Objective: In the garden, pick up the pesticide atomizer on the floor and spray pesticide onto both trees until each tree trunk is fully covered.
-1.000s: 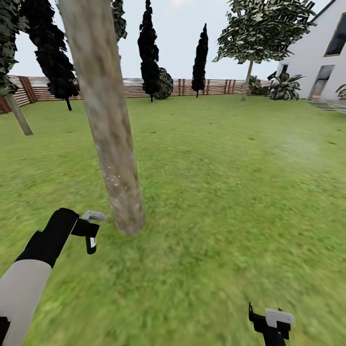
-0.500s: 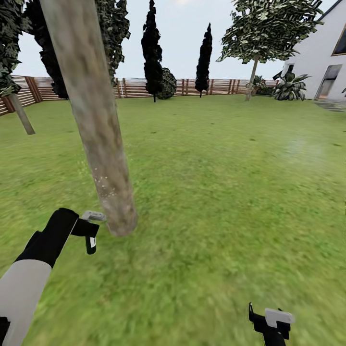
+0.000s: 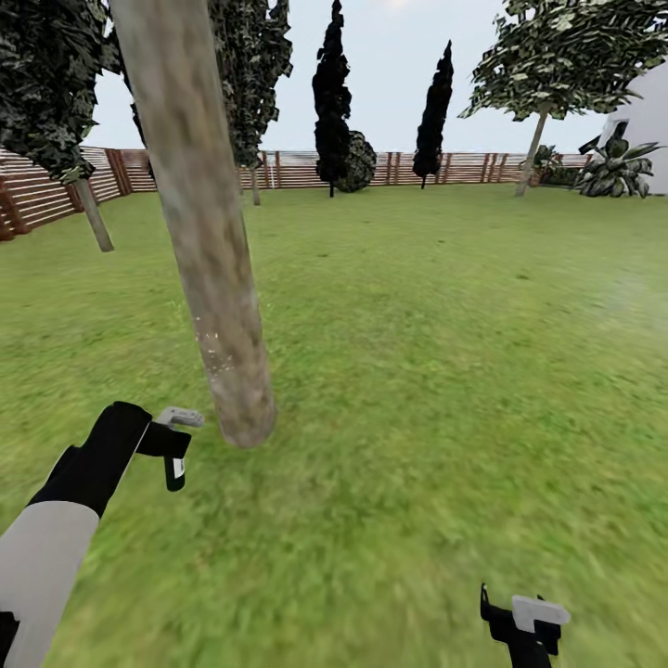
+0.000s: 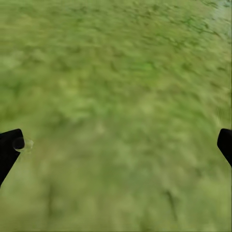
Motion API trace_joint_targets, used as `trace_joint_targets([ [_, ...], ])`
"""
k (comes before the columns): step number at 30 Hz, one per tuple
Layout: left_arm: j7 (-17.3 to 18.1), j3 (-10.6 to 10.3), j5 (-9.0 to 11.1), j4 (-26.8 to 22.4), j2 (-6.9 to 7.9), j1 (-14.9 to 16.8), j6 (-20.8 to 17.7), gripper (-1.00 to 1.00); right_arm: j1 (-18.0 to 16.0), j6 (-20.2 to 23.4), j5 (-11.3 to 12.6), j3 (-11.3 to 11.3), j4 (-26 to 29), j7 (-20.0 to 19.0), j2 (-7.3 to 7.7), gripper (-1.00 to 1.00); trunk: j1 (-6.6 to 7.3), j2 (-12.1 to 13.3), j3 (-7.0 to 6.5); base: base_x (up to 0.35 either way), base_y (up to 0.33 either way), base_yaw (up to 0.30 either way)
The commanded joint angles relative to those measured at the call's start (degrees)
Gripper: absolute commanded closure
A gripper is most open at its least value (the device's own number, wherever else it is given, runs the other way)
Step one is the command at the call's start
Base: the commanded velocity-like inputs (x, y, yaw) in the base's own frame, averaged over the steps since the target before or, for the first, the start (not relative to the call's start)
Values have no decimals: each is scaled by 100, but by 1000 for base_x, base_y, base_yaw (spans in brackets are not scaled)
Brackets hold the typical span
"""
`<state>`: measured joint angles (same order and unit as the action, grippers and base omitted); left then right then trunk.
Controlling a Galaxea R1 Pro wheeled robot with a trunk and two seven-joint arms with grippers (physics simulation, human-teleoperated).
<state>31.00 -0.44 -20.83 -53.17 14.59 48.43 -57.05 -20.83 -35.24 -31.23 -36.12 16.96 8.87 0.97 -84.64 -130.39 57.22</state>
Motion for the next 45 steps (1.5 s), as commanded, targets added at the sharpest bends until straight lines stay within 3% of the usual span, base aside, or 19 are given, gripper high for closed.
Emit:
trace_joint_targets([
  [1,3,0,0,4,0,0,0,100,0,0,-3,0,0,0,0,-100,0,0,0,210,-209,117],
  [9,3,-8,0,31,0,-8,0,100,0,0,-4,0,0,1,0,-100,0,0,0,236,-192,26],
  [16,-15,-4,17,-72,0,-73,-11,100,0,0,-5,0,0,1,0,-100,0,0,0,85,-63,245],
  [19,1,-12,16,-87,3,58,-74,100,0,0,-6,0,0,1,0,-100,0,0,0,1,-1,111],
  [21,34,-15,22,-87,38,415,-97,100,0,0,-6,0,0,-1,0,-100,0,0,0,0,0,4],
  [24,38,-17,26,-89,44,538,-104,100,0,0,-6,0,0,-1,0,-100,0,0,0,-159,0,0],
  [32,38,-32,5,-89,4,538,-97,100,0,0,-6,0,0,1,0,-100,0,0,0,-186,-185,60],
  [45,38,-26,9,-89,1,477,-96,100,0,0,-6,0,0,1,0,-100,0,0,0,123,-261,270],
])
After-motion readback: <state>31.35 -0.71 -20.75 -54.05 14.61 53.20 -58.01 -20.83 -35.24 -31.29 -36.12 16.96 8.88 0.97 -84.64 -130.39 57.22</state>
